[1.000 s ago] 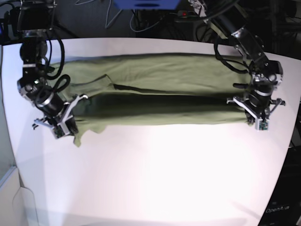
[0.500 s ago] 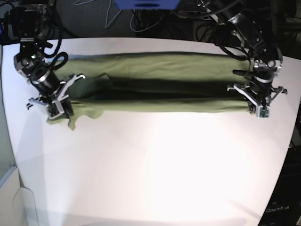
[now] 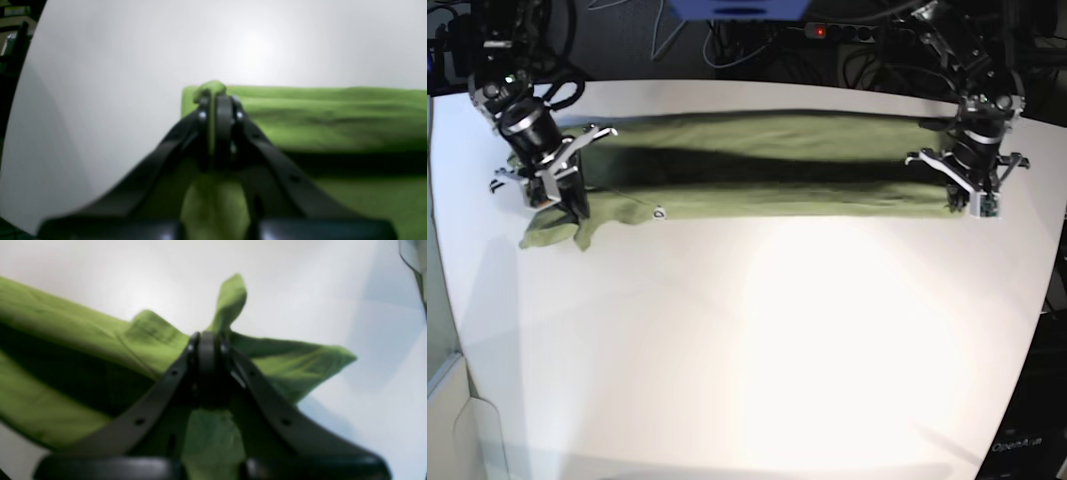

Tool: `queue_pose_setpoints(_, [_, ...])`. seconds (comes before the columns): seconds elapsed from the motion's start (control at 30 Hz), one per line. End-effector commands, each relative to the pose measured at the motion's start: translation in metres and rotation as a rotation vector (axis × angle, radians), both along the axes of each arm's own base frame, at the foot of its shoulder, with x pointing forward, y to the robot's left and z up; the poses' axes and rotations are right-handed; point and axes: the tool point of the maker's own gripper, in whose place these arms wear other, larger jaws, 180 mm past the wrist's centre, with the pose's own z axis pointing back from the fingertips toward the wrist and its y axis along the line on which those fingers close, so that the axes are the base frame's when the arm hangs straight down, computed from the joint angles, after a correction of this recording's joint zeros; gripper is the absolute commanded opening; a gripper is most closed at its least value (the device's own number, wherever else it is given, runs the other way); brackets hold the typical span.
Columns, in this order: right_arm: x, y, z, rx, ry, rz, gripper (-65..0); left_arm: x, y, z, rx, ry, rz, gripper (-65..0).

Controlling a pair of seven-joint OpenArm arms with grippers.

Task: Fold the T-shirt properly
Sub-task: 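Fold the hem edge over the shirt with both grippers, rolling it lengthwise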

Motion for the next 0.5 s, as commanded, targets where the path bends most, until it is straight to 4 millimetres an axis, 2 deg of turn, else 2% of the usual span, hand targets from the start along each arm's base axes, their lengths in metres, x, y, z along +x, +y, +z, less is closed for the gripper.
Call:
queue_pose_setpoints(0.0, [0.002,-0.002,0.012,0.01,-0.048,-0.005,-65.0,0.008,0.003,0.014,0.01,-0.055,0.0,-63.3])
queue_pose_setpoints(0.2, [-0.006,-0.008,0.007,0.064,-0.067,-0.07,-65.0,0.003,0.003,0.01,0.009,-0.043,0.002,-63.3])
queue_pose_setpoints(0.47, [-0.02,-0.011,-0.025,0.136,-0.026,-0.119,-65.0,0.002,0.002,0.007,0.002,-0.035,0.002,-63.3])
